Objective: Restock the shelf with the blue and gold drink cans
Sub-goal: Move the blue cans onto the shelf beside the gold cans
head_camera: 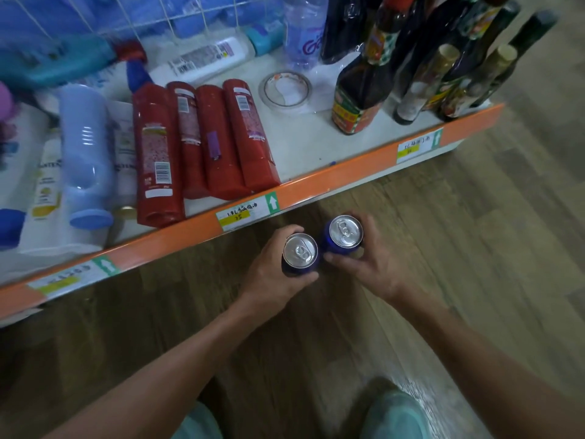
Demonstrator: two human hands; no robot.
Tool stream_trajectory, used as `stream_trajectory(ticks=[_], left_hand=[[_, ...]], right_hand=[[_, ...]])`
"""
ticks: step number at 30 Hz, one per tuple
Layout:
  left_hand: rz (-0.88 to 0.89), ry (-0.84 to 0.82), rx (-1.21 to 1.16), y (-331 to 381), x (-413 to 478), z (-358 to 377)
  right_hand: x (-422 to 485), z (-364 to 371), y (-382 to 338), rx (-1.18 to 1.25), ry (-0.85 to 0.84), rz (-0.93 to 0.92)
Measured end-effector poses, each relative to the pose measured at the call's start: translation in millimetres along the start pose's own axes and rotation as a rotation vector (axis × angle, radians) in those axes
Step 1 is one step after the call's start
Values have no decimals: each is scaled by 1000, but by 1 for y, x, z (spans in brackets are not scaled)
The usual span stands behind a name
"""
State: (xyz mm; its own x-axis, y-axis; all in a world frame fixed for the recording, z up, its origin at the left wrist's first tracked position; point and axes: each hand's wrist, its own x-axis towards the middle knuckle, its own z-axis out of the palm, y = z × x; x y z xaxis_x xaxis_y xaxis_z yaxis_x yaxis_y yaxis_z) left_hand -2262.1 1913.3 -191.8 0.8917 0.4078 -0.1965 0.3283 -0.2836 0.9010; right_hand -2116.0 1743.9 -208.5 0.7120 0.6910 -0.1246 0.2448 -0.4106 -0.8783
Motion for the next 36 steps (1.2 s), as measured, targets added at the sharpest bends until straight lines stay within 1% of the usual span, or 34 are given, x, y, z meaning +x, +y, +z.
stream_trajectory(ticks=[4,7,10,14,18,21,26,32,36], left_hand=[[-31,-32,-81,-2,-8,-10],[-111,-53,-130,-8,-17,-19],[-189,-64,-244,-5,-22,-29],[-202,-121,-401,13,-24,-40],[-298,-151,-565,18,-30,-35],[-374,-155,-669,18,-32,-33],[-471,-147,-703,13,-32,-28],[-606,-122,-742,10,-23,-21],[-611,-182,-717,35,-15,-35]], right_hand=[[-4,-4,-1,64,-46,43],[-10,-6,-8,139,-80,104],[-19,-9,-24,235,-193,126],[-30,-7,-47,414,-303,190],[-37,7,-54,604,-275,333],[-38,12,-54,643,-263,360],[-39,22,-45,725,-226,395],[-41,27,-37,755,-137,512],[-51,16,-56,809,-83,603]])
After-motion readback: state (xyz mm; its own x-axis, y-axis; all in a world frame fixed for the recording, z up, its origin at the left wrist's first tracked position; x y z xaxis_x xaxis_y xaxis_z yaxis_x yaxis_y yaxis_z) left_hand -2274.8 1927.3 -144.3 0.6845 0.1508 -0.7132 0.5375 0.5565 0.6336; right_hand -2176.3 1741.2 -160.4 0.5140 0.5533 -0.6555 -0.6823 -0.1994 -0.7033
